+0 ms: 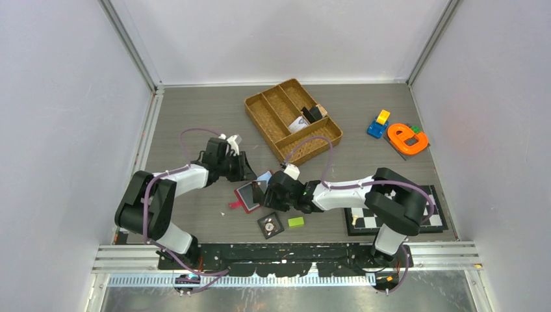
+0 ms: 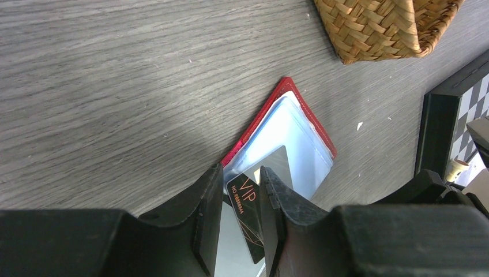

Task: Put the credit cards into the card holder
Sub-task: Move the card holder to the center of the board.

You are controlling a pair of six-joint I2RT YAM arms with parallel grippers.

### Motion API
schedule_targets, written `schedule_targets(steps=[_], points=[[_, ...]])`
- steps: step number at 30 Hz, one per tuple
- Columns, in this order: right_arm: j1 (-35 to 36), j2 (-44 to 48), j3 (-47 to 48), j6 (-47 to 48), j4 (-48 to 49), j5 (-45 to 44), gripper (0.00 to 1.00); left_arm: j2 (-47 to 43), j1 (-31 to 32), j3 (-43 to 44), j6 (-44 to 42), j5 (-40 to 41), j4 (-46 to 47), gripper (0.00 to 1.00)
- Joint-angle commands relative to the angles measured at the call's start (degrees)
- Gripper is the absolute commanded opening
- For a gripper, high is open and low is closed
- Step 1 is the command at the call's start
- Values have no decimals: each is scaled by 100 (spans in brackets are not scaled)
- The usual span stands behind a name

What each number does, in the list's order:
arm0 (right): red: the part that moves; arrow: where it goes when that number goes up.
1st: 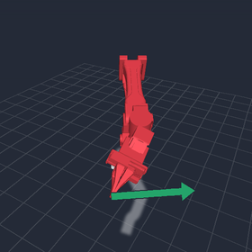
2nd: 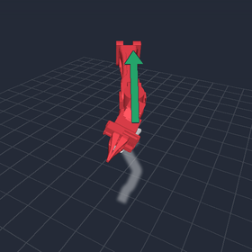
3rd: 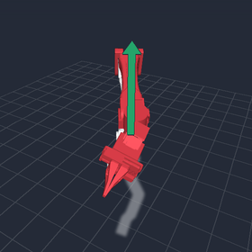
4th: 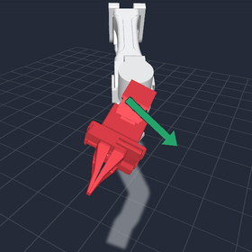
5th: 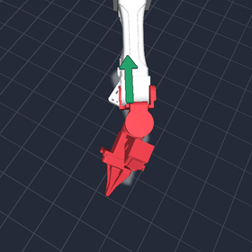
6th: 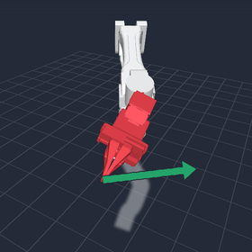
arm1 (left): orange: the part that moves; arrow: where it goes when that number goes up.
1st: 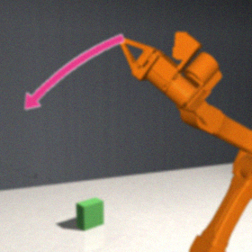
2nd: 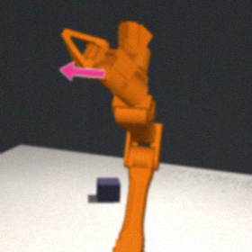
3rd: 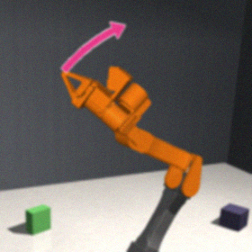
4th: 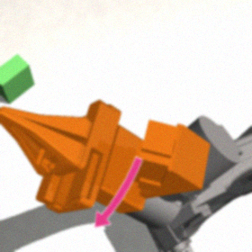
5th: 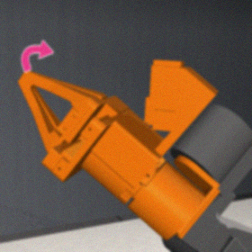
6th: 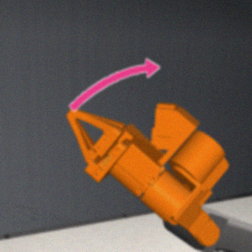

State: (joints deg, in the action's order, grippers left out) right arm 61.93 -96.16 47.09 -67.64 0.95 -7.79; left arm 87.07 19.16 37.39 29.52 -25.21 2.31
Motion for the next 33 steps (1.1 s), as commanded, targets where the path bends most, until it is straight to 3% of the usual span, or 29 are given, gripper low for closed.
schedule_targets(steps=[1,33], points=[[34,-159,248,-83,45,1,43,79,-9,181,-56,-137,128,32],[32,-164,243,-83,-330,-1319,26,57,-9,-31,42,-331,414,30]])
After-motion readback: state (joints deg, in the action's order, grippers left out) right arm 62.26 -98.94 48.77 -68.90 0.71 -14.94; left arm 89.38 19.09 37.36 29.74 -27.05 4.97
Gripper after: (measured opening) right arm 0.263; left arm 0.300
